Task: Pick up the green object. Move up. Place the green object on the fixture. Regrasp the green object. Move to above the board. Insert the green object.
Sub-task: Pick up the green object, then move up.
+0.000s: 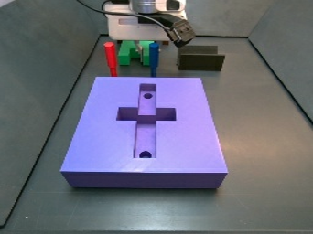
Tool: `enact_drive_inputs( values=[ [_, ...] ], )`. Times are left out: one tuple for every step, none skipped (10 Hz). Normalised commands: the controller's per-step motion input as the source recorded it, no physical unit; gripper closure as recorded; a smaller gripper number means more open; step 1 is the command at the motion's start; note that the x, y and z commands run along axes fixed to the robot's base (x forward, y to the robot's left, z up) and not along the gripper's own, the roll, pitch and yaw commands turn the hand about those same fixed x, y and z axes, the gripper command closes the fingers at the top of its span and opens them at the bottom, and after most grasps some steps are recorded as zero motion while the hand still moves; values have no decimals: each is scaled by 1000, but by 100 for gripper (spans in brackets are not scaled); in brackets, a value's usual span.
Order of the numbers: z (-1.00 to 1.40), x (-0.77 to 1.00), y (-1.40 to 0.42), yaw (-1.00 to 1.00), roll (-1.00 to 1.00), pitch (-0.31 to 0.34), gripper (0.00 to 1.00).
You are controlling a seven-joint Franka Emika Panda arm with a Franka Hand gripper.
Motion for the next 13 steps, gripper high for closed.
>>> enact_drive_inputs(
  values=[
    [0, 0, 0, 0, 0, 0, 100],
    [0, 0, 0, 0, 0, 0, 100],
    [0, 0, 0, 0, 0, 0, 100],
    [0, 0, 0, 0, 0, 0, 100],
    [0, 0, 0, 0, 0, 0, 100],
    [0, 0, 0, 0, 0, 0, 100],
    [0, 0, 0, 0, 0, 0, 100],
    [0, 0, 0, 0, 0, 0, 100],
    [0, 0, 0, 0, 0, 0, 100],
    [0, 0, 0, 0, 0, 0, 100],
    [0, 0, 0, 0, 0, 0, 100],
    [833, 0, 0, 0, 0, 0, 100],
    [819, -50, -3, -43, -2, 18, 100]
  ],
)
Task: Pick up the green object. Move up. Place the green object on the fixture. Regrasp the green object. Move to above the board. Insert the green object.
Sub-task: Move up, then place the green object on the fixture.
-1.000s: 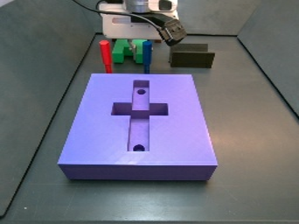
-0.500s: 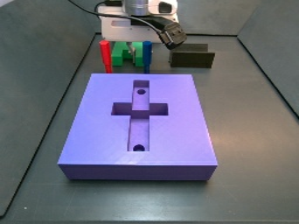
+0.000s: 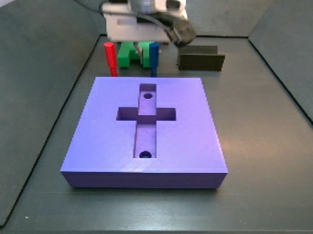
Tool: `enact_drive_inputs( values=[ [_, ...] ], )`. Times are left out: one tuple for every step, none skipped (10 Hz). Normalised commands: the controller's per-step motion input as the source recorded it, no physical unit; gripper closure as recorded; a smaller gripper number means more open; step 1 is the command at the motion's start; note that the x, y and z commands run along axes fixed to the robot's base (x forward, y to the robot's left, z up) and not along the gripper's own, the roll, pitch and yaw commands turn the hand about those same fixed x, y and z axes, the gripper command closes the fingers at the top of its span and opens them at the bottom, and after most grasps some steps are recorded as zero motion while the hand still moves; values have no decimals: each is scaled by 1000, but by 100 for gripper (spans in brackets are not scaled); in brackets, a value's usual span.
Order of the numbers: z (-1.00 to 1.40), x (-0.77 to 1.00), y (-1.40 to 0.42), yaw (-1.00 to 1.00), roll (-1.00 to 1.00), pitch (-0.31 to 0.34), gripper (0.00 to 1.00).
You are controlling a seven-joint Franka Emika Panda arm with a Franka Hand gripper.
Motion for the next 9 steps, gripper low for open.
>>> enact_drive_inputs(
  values=[
    [655, -92, 1, -47, 3, 51, 100],
    [279, -28, 6, -24, 21, 15, 100],
    [0, 0, 0, 0, -54, 0, 100],
    [0, 0, 0, 0, -109, 0, 100],
    [0, 0, 0, 0, -66, 0, 100],
    [0, 0, 0, 0, -17, 0, 100],
    [0, 0, 0, 0, -74, 0, 100],
    [0, 3, 0, 0, -94, 0, 100],
    [0, 9, 0, 0, -114, 0, 100]
  ],
)
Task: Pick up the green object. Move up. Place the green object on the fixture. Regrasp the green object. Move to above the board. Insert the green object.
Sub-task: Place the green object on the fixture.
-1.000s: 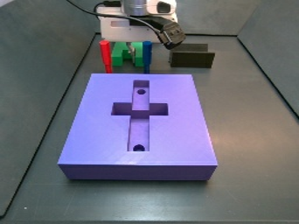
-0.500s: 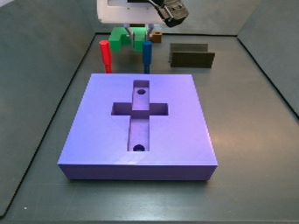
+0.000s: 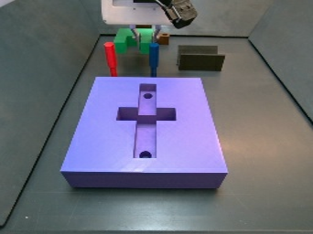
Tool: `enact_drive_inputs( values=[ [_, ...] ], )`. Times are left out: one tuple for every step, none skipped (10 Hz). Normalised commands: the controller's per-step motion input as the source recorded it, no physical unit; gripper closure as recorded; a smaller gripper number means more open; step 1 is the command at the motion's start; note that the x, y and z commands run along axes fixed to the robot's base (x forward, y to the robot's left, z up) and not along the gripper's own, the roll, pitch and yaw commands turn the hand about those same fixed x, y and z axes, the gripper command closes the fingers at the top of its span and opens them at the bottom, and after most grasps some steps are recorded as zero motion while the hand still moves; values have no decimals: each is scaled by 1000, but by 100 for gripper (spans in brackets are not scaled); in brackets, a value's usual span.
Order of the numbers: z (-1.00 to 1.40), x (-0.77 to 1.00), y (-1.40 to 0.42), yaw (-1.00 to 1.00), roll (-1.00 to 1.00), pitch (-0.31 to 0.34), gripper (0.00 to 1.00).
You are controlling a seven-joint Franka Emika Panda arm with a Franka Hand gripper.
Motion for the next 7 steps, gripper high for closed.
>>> enact_drive_inputs(
  values=[
    [0, 0, 0, 0, -111, 0, 100],
    [0, 0, 0, 0, -103, 0, 100],
    [0, 0, 0, 0, -100, 0, 100],
    [0, 0, 0, 0, -89, 0, 100],
    [0, 0, 0, 0, -83, 0, 100],
    [0, 0, 0, 0, -111, 0, 100],
    [0, 0, 0, 0, -114, 0, 100]
  ],
)
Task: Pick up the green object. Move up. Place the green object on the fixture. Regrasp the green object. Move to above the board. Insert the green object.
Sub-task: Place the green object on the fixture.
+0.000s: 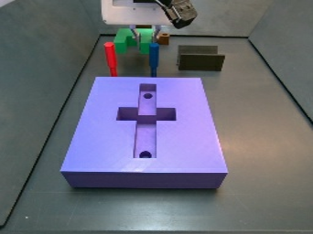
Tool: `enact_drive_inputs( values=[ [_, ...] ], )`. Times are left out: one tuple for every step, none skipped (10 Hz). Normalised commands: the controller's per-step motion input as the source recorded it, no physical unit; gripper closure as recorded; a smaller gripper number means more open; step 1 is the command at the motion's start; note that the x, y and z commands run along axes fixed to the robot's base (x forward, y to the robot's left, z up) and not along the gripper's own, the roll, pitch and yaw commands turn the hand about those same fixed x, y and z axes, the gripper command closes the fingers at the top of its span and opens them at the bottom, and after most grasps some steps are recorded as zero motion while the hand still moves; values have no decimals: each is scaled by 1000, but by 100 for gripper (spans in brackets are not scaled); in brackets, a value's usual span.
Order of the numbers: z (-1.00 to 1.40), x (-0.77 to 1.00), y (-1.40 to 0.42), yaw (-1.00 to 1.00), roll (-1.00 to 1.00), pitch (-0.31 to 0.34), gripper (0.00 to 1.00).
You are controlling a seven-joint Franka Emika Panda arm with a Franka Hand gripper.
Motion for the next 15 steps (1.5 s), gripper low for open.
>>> enact_drive_inputs(
  values=[
    [0, 0, 0, 0, -106, 0, 100],
    [0, 0, 0, 0, -51, 0, 100],
    [0, 0, 0, 0, -9, 0, 100],
    [0, 0, 0, 0, -226, -100, 100],
    [9, 51, 51, 0, -600, -206, 100],
    [9, 226, 46, 0, -720, -246, 100],
    [183, 380, 134, 0, -943, -206, 100],
    [320, 477, 149, 0, -1000, -157, 100],
    [349, 563, 154, 0, -1000, -120, 100],
    [366, 614, 126, -17, -980, -100, 100],
    [391, 740, 23, -80, -914, -43, 100],
    [420, 800, 0, -114, -886, 0, 100],
    [463, 857, 0, -117, -829, 0, 100],
    [463, 874, 0, -123, -834, 0, 100],
    [451, 871, 0, -117, -843, 0, 100]
  ],
)
